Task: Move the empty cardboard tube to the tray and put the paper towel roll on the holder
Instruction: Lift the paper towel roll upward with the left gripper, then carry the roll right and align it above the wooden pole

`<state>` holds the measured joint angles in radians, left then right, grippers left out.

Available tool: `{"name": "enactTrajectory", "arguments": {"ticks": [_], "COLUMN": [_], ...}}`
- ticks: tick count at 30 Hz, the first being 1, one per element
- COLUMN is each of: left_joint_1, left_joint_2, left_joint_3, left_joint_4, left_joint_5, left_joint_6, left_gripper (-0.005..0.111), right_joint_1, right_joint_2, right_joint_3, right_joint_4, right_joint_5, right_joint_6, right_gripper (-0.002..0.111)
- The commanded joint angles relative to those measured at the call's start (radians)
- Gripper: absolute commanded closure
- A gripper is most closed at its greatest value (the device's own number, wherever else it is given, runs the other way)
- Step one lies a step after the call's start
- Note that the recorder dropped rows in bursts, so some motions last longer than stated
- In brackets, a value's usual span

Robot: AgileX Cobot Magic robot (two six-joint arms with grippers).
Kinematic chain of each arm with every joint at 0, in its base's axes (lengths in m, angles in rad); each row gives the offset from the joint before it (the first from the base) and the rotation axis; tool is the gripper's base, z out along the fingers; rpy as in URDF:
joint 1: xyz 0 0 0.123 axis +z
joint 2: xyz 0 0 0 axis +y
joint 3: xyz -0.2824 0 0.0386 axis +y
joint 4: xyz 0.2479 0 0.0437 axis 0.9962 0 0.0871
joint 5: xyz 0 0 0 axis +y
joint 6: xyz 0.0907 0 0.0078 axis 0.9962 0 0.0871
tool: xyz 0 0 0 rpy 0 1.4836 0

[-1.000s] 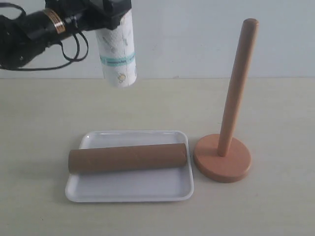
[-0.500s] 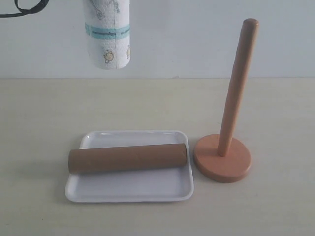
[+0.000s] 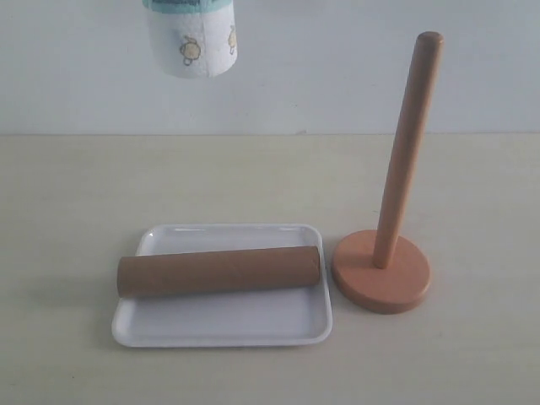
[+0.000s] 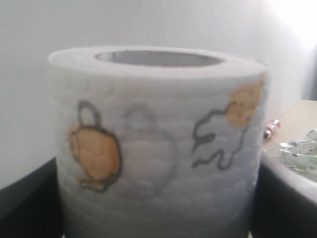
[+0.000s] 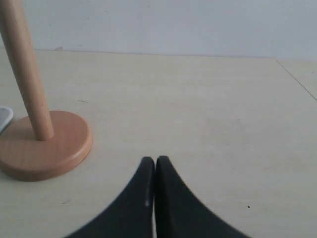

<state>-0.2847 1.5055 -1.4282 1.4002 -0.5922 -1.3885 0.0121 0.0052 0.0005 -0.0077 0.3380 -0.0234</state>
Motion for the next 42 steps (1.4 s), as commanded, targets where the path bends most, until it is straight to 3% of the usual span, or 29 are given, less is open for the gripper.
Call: {"name": "enactTrajectory", "arguments": {"ticks": [1, 6, 11, 18, 29, 33, 42], "left_joint_1": [-0.060, -0.127, -0.204, -0.300, -0.449, -0.469, -0.469], "left_joint_2": [-0.021, -0.017, -0.016, 0.036, 0.237, 0.291, 0.379], "left_joint_3": [-0.054, -0.111, -0.179, -0.293, -0.542, -0.614, -0.620], "left_joint_4": [-0.017, -0.020, -0.020, -0.015, 0.275, 0.344, 0.344], "left_joint_5": [-0.009, 0.007, 0.120, 0.118, 0.159, 0.208, 0.277], "left_joint_6": [-0.012, -0.040, -0.040, -0.103, -0.366, -0.484, -0.478], "left_gripper": [0.103, 0.103, 0.103, 0.103, 0.103, 0.103, 0.103], "right_joint_1": [-0.003, -0.003, -0.003, -0.003, -0.003, -0.003, -0.003], "right_joint_2": [-0.005, -0.005, -0.005, -0.005, -0.005, -0.005, -0.005], "right_joint_3": [0.000, 0.000, 0.000, 0.000, 0.000, 0.000, 0.000], "right_joint_4": [-0.002, -0.002, -0.002, -0.002, -0.002, -0.002, -0.002], "right_joint_5": [-0.008, -0.008, -0.008, -0.008, -0.008, -0.008, -0.008], "right_joint_6": [0.001, 0.001, 0.001, 0.001, 0.001, 0.001, 0.001], "right_gripper": [0.108, 0.108, 0.108, 0.108, 0.108, 0.108, 0.108]}}
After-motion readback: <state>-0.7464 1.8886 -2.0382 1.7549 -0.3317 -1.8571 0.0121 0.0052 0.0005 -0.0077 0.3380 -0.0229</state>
